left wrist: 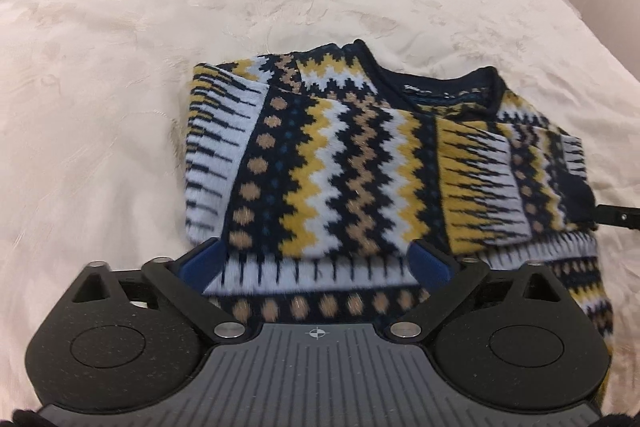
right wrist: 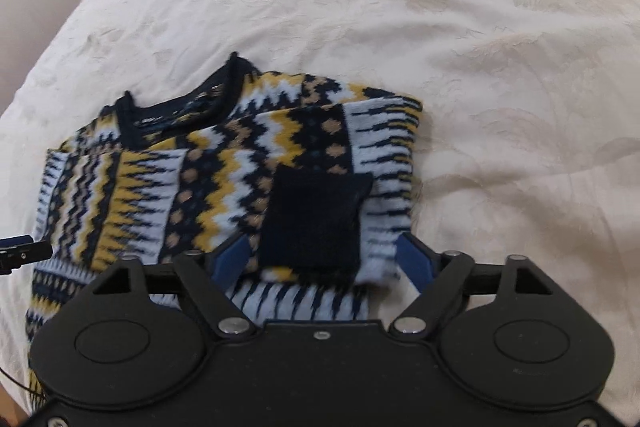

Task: Fold small clothes
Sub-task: 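Pinch the dark pocket with the right gripper and adjust the fold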

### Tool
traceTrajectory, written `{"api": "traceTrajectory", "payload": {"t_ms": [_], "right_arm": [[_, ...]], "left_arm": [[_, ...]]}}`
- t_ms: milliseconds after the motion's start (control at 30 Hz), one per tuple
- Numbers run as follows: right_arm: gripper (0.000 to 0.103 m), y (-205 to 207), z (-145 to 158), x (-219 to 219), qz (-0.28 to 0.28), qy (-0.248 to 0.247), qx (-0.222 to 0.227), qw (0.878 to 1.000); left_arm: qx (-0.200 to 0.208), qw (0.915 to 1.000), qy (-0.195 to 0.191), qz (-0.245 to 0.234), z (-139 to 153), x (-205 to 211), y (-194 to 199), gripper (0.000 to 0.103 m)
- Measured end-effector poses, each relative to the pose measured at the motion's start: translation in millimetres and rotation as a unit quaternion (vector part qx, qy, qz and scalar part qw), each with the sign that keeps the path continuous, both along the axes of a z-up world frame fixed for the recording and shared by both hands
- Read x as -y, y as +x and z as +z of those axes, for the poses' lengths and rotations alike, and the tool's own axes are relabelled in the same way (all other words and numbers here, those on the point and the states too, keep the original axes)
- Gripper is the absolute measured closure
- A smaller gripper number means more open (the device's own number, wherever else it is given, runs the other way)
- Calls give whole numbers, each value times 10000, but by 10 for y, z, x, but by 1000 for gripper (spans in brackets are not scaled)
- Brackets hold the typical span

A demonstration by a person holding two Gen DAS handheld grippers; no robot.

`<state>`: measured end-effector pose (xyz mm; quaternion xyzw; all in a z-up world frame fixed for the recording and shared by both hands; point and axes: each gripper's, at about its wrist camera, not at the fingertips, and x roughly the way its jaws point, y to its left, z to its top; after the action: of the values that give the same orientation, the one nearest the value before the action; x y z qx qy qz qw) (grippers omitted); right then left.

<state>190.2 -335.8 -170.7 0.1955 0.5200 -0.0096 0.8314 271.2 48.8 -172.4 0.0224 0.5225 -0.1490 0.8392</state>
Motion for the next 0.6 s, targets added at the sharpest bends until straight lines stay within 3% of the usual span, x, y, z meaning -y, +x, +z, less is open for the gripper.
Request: {"api": "traceTrajectory", "payload": {"t_ms": [133,300,600], "right_arm": [[0,-188,139,-47,65,108,249,9996],[0,-364,290,-132,277,224,760,9965],[0,-659,406,-243,594,157,1150,9915]], "left_arm": [[62,10000,-50,48,134,18,-221,0],[171,9998,-7,26,268,101,-497,0],[432,9986,123,296,468,247,-1004,0]]}}
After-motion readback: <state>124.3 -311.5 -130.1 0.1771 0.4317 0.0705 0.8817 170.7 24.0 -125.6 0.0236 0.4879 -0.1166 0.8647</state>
